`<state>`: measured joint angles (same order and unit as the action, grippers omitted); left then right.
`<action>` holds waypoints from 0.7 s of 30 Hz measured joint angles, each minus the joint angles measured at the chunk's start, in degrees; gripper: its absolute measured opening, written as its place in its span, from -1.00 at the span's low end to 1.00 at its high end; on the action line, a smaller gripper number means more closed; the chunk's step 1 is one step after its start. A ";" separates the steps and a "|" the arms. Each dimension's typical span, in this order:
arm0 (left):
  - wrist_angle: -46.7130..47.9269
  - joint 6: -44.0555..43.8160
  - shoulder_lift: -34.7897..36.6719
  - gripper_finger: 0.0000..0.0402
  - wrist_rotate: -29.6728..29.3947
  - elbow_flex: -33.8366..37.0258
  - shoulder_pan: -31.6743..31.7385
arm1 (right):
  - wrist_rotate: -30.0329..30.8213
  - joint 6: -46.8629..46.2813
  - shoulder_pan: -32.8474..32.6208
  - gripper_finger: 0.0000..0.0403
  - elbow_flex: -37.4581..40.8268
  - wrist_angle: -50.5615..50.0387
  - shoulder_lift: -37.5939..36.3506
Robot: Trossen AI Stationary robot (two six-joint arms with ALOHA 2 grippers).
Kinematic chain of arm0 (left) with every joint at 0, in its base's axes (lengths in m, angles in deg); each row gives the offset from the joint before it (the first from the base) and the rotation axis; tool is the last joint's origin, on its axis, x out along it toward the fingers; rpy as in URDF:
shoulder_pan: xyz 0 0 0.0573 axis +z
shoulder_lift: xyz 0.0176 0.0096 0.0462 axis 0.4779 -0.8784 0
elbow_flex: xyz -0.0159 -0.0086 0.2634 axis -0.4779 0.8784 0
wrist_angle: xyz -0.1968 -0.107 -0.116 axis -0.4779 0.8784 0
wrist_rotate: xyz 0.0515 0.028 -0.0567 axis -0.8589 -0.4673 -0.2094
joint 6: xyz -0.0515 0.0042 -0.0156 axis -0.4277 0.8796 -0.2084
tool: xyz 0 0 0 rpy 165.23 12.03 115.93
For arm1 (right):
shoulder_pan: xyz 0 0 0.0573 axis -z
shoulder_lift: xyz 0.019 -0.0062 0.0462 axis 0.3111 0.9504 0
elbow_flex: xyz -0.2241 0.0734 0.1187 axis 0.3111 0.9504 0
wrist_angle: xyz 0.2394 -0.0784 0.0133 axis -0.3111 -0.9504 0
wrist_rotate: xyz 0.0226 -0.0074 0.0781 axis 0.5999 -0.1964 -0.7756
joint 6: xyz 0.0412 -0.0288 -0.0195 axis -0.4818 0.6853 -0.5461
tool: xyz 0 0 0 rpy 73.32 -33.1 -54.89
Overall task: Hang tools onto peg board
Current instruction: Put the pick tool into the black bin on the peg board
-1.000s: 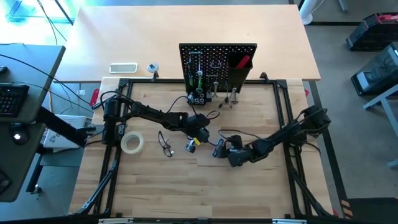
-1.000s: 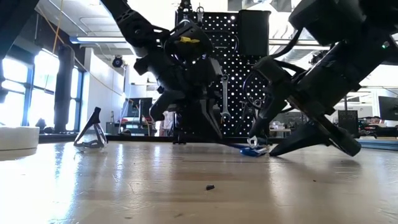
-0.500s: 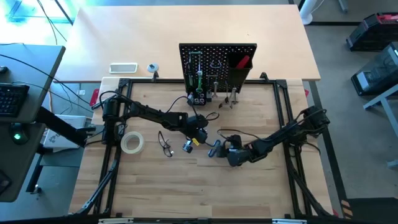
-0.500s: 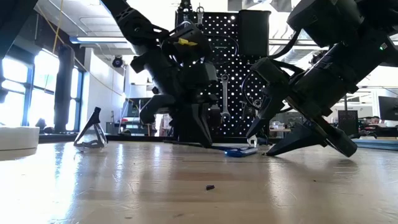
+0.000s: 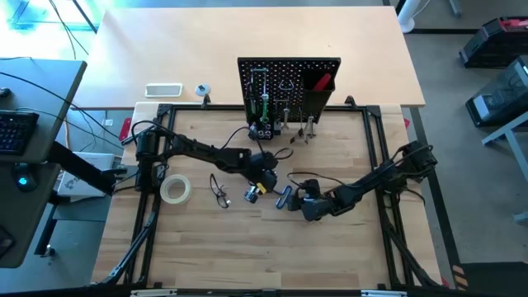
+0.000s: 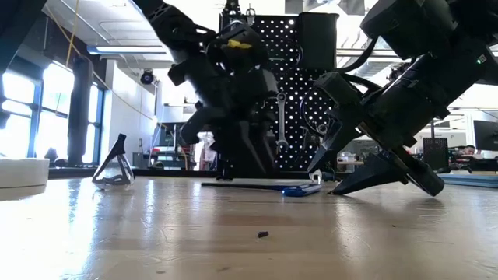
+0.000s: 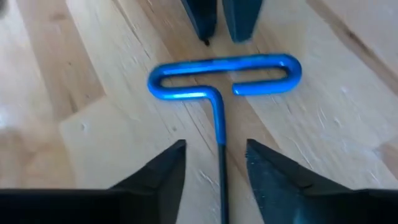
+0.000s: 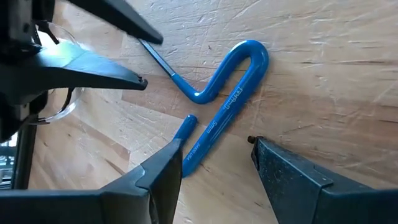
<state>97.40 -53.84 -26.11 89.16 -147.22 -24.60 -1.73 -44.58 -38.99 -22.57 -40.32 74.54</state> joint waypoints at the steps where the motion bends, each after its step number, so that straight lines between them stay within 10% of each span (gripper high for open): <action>1: 0.04 -0.06 0.00 -0.18 0.00 -0.51 0.00 | 0.00 0.11 0.00 0.00 0.00 0.00 0.00; 14: 4.10 0.43 -9.24 -0.28 4.58 -8.76 0.16 | 0.89 -0.24 -0.07 0.00 0.00 -0.05 0.00; 21: 7.71 4.32 -11.69 -0.83 4.77 -11.51 0.10 | 1.10 0.17 -0.09 0.00 0.00 -0.12 0.02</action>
<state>105.11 -49.52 -37.80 93.93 -158.73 -24.50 -0.63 -44.41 -39.08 -22.57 -40.44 74.56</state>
